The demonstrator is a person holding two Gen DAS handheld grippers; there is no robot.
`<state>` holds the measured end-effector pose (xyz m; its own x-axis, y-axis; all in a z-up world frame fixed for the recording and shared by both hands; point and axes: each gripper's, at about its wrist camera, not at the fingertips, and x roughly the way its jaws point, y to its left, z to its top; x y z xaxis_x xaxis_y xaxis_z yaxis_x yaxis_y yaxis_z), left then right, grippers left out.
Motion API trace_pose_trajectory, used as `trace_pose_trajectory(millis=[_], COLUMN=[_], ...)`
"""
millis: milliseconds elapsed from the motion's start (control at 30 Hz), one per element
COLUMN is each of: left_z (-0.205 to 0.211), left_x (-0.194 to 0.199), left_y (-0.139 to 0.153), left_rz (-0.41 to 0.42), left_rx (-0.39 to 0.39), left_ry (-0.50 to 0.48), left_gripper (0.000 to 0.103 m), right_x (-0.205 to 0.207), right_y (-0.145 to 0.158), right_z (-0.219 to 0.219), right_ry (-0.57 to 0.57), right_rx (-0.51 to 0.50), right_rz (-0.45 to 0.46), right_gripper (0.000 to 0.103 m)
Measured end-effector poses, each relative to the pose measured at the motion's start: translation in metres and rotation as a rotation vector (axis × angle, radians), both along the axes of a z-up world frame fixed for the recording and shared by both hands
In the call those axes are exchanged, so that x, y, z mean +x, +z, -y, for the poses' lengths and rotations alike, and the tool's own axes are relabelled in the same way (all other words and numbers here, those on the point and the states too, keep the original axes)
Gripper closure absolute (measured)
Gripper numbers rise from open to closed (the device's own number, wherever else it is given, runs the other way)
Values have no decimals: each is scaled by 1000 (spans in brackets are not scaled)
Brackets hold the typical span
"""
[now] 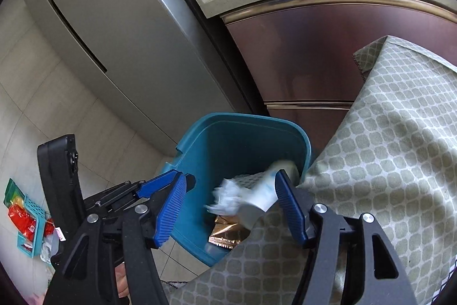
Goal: Collect trash
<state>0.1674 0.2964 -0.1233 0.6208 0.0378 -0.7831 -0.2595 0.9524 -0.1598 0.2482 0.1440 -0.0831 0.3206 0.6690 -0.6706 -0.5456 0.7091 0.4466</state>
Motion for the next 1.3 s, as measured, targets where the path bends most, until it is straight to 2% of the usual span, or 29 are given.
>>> trace_pose_trajectory(millis=[167, 367, 533, 600, 667, 800, 933, 1100, 1300], left_z=[8, 23, 40, 49, 60, 83, 112, 148, 185], left_x=[-5, -20, -42, -52, -61, -82, -98, -115, -135], left_y=[0, 17, 39, 49, 59, 77, 89, 100, 110], left_rz=[18, 80, 148, 179, 214, 287, 349, 406, 477], left_rx=[-7, 17, 43, 65, 79, 97, 146, 155, 166], left_ry=[-18, -49, -76, -89, -105, -137, -161, -197, -217], left_gripper=[68, 60, 44, 35, 30, 7, 6, 6, 6], right_x=[-8, -26, -45, -56, -68, -94, -121, -155, -193], right_y=[2, 6, 12, 17, 21, 31, 40, 47, 50], right_z=[11, 32, 49, 60, 72, 103, 138, 182, 224], right_ry=[4, 11, -4, -21, -41, -105, -203, -333, -471], right_rx=[15, 36, 44, 45, 40, 28, 5, -32, -83], right_rz=[10, 32, 85, 123, 167, 255, 349, 447, 529], right_gripper=[41, 41, 40, 38, 36, 30, 20, 9, 7])
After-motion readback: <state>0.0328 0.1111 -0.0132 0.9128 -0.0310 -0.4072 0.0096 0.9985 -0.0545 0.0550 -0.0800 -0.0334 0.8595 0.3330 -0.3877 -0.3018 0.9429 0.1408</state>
